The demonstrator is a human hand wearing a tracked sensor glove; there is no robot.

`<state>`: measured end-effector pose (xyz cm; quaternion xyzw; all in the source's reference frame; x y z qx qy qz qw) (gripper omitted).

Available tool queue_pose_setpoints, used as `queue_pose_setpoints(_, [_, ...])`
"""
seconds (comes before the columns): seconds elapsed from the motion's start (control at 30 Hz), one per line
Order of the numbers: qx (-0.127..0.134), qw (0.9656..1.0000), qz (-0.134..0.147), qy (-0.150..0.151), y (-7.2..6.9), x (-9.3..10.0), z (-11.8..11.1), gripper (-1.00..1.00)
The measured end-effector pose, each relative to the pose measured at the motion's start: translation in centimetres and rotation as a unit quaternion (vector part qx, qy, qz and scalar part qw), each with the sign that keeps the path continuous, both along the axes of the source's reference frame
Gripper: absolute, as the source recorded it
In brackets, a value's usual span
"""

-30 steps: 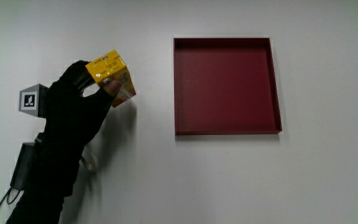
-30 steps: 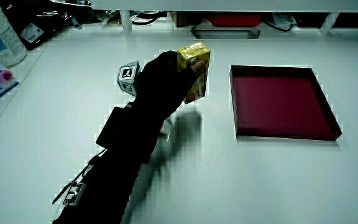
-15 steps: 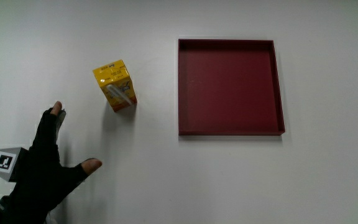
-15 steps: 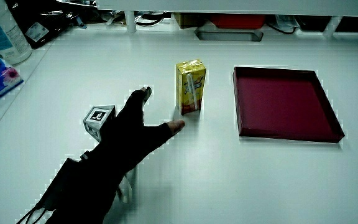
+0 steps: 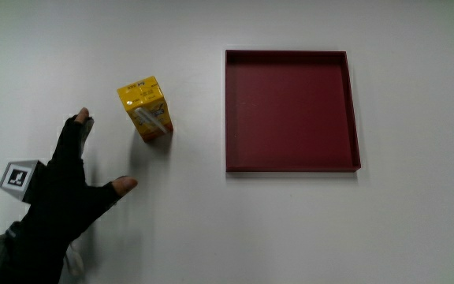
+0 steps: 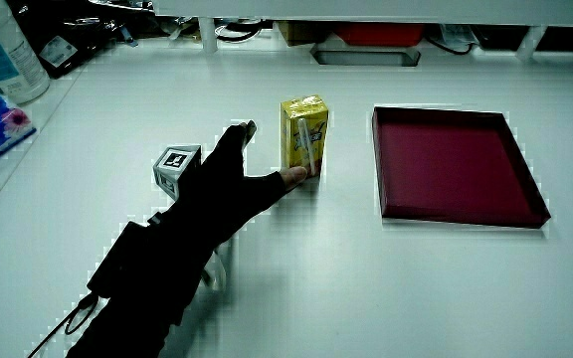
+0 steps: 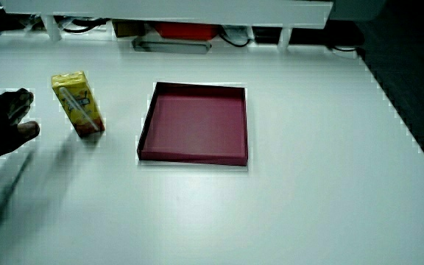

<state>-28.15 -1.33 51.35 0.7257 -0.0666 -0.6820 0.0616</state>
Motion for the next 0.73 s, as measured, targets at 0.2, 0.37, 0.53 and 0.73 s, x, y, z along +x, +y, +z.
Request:
queue_pose_setpoints(0.2, [0.029, 0.9995, 0.000, 0.011, -0.5, 0.3, -1.5, 1.00])
queue_pose_setpoints(0.37, [0.050, 0.9983, 0.021, 0.020, -1.5, 1.8, -3.2, 1.00])
queue_pose_setpoints(0.53, [0.060, 0.9969, 0.041, 0.029, -2.5, 4.3, -4.8, 1.00])
queue_pose_setpoints(0.73, [0.068, 0.9942, 0.074, 0.037, -3.6, 7.7, -6.0, 1.00])
